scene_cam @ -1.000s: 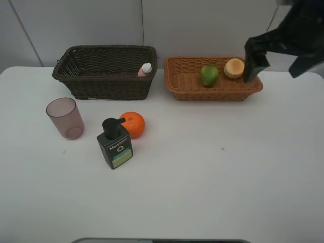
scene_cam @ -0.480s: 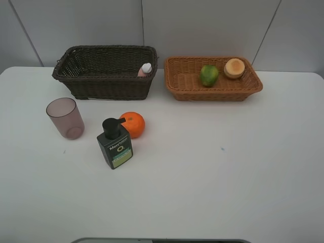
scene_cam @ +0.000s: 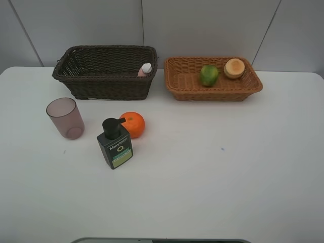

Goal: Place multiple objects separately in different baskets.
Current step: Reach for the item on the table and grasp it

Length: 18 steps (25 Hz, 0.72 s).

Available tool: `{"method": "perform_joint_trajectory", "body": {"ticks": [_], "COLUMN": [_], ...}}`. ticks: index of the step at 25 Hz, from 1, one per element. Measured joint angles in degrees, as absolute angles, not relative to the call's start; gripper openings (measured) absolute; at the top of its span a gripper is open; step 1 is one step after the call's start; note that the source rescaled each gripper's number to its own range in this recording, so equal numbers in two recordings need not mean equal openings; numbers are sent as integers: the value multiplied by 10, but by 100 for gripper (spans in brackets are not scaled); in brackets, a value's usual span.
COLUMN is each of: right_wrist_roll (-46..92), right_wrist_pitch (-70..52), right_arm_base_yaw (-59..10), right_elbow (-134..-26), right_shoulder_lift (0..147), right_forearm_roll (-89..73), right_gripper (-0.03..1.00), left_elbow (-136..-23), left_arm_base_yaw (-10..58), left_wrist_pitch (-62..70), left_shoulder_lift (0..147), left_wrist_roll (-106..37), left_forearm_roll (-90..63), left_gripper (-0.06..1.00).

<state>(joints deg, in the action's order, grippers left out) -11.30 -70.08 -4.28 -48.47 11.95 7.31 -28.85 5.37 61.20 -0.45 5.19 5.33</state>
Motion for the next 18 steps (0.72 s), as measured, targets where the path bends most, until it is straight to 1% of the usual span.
{"method": "perform_joint_trajectory", "body": {"ticks": [6, 9, 18], "right_wrist_roll": [-113, -111, -40], "right_wrist_pitch": [-701, -698, -607], "right_arm_base_yaw": [-43, -43, -43], "right_elbow": [-484, -464, -318], "right_shoulder_lift": [39, 12, -3], "right_forearm_roll": [73, 87, 103], "right_gripper": [100, 100, 100], "left_elbow": [-289, -289, -289], "left_arm_base_yaw": [54, 54, 54], "left_wrist_pitch": [612, 612, 612], "left_shoulder_lift": [-4, -4, -4], "left_wrist_roll": [52, 52, 52], "left_forearm_roll": [53, 53, 53], "left_gripper": [91, 91, 91]}}
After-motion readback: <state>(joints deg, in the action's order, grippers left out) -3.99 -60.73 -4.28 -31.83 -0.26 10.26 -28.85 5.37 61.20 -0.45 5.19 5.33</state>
